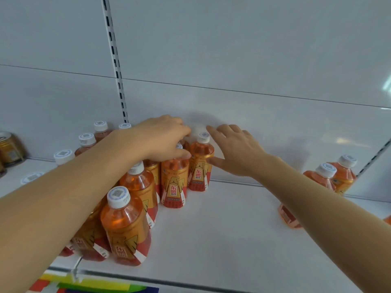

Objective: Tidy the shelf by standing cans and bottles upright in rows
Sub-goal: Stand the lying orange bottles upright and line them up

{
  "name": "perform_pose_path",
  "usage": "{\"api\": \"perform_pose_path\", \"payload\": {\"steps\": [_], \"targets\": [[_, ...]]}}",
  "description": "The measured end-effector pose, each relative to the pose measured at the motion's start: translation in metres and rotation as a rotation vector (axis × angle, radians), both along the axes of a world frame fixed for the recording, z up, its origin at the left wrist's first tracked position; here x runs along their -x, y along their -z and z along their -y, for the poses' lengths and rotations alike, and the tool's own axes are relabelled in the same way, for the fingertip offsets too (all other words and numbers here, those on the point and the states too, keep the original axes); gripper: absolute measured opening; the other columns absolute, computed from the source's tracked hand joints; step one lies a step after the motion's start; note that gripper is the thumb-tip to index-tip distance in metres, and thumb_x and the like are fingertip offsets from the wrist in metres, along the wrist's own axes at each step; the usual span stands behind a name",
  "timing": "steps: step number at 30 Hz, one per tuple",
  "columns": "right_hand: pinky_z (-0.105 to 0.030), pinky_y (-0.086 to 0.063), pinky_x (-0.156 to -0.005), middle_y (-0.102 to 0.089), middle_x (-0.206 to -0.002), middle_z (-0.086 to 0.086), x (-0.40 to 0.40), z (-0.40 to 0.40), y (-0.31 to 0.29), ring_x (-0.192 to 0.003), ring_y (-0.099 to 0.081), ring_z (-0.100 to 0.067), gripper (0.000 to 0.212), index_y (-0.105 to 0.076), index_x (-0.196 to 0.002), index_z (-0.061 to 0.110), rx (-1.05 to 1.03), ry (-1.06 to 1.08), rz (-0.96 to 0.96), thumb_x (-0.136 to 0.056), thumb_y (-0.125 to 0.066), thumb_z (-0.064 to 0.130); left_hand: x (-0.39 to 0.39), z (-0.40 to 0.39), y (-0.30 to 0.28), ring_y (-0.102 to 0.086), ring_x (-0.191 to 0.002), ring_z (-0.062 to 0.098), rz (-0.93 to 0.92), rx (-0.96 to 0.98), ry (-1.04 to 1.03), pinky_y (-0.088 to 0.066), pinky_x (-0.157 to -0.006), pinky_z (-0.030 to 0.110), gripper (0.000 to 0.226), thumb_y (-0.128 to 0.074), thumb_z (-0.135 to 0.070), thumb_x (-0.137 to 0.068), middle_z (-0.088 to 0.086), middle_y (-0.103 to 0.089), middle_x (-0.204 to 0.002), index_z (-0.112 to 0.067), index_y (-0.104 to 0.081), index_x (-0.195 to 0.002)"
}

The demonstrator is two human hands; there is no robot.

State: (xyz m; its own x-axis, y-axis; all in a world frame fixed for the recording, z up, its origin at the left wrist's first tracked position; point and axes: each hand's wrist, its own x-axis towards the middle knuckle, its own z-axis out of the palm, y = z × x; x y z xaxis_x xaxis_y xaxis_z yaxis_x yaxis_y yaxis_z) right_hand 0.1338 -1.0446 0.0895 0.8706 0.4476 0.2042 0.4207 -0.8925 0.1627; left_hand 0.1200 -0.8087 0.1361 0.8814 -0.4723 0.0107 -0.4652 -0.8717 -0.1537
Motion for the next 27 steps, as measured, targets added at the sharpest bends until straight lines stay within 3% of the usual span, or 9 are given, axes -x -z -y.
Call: {"api": "perform_pose_path", "payload": {"steps": [9, 16, 19, 22, 27], "targets": [[-0.051, -0.038, -0.119, -0.048, -0.157, -0.006, 0.052, 0.109, -0.035, -0.149, -0.037, -0.031, 0.077, -0.038, -0.163, 0.028, 0.016, 0.215, 0.061, -0.098, -0.049, 0.069, 0.012, 0.1, -0.014, -0.055, -0.125, 0.032, 0.175, 0.017, 0.169, -0.051, -0.097, 0.049, 0.058, -0.052, -0.061, -0.099, 0.005, -0.058, -0.137, -0.023, -0.052, -0.142], [-0.051, -0.038, -0.119, -0.052, -0.156, -0.005, 0.075, 0.22, -0.044, -0.146, -0.041, -0.031, 0.082, -0.042, -0.161, 0.033, -0.021, 0.401, -0.134, -0.094, -0.04, 0.081, 0.033, 0.207, 0.006, -0.055, -0.125, 0.032, 0.032, 0.164, 0.202, -0.051, -0.097, 0.047, 0.062, -0.048, -0.065, -0.102, 0.006, -0.058, -0.137, -0.022, -0.048, -0.147], [-0.05, -0.038, -0.119, -0.054, -0.156, -0.003, 0.073, 0.244, -0.048, -0.144, -0.044, -0.027, 0.093, -0.046, -0.158, 0.035, -0.114, 0.337, -0.225, -0.088, -0.018, 0.089, 0.039, 0.248, 0.014, -0.058, -0.124, 0.031, -0.049, 0.257, 0.217, -0.052, -0.098, 0.047, 0.071, -0.053, -0.068, -0.098, 0.005, -0.056, -0.139, -0.026, -0.039, -0.153], [-0.047, -0.035, -0.121, -0.048, -0.161, 0.0, 0.059, 0.273, -0.052, -0.148, -0.043, -0.026, 0.067, -0.039, -0.161, 0.04, -0.1, 0.323, -0.239, -0.102, -0.035, 0.072, 0.039, 0.282, 0.027, -0.06, -0.122, 0.029, -0.111, 0.314, 0.19, -0.053, -0.098, 0.047, 0.075, -0.058, -0.067, -0.095, 0.001, -0.056, -0.141, -0.03, -0.035, -0.156], [-0.04, -0.047, -0.108, -0.063, -0.147, 0.004, 0.041, 0.292, -0.04, -0.131, -0.058, -0.02, 0.072, -0.04, -0.161, 0.04, 0.033, 0.243, -0.359, -0.097, -0.065, 0.063, 0.034, 0.307, 0.043, -0.06, -0.115, 0.026, -0.113, 0.333, 0.118, -0.046, -0.085, 0.036, 0.04, -0.061, -0.047, -0.102, -0.002, -0.062, -0.126, -0.023, -0.055, -0.134]]}}
